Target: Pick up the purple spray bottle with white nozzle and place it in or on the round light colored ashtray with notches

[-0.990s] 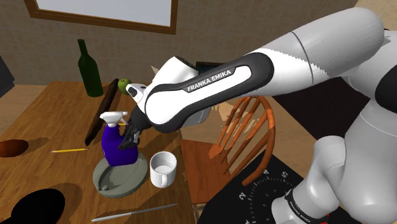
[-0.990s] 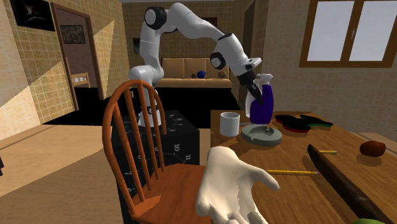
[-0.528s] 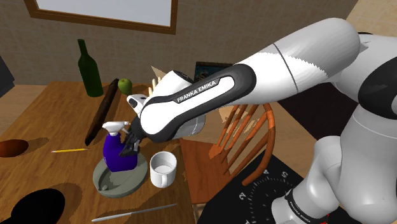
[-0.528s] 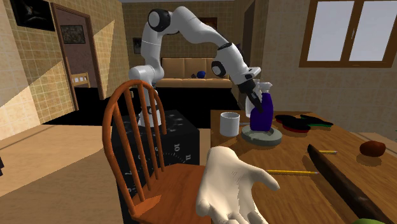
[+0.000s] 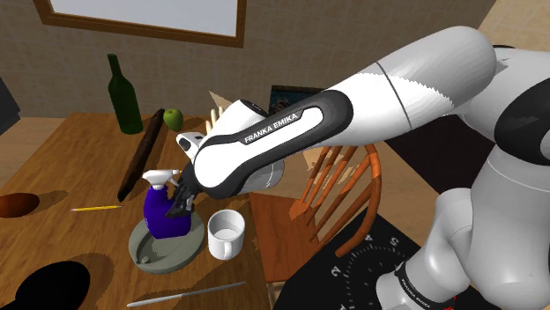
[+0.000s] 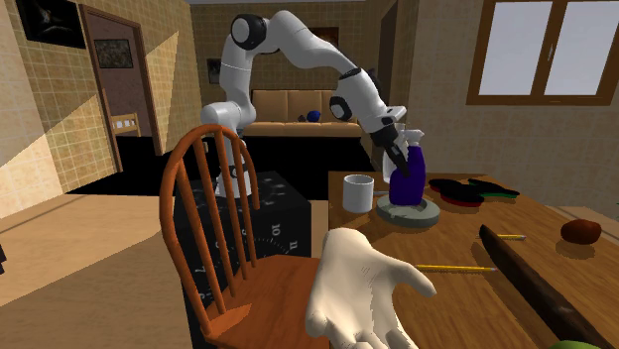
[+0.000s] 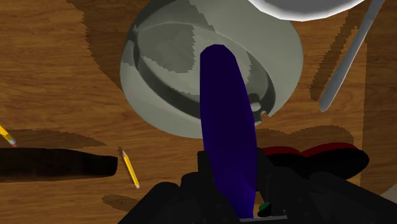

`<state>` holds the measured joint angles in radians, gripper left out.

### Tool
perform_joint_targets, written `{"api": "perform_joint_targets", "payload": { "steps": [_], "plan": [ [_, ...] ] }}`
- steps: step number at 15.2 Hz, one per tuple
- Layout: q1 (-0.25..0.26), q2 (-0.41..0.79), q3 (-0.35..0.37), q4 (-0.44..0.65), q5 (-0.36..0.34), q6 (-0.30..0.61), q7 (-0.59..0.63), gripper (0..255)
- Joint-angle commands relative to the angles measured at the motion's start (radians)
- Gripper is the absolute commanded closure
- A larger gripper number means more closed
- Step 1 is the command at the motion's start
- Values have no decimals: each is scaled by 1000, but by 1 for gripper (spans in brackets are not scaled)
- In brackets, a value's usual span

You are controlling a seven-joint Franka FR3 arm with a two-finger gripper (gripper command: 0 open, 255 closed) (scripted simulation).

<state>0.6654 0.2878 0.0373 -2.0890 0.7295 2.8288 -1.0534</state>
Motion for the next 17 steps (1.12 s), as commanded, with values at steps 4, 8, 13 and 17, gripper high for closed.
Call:
{"api": "perform_joint_targets", "payload": {
  "steps": [4, 8, 13, 17],
  "plan": [
    [0, 0, 0, 0, 0, 0, 0, 0],
    [2, -72, -19, -41, -29, -33, 24, 0],
    [2, -135, -35, -74, -60, -65, 49, 0],
    [2, -135, -35, -74, -60, -65, 49, 0]
  ]
}}
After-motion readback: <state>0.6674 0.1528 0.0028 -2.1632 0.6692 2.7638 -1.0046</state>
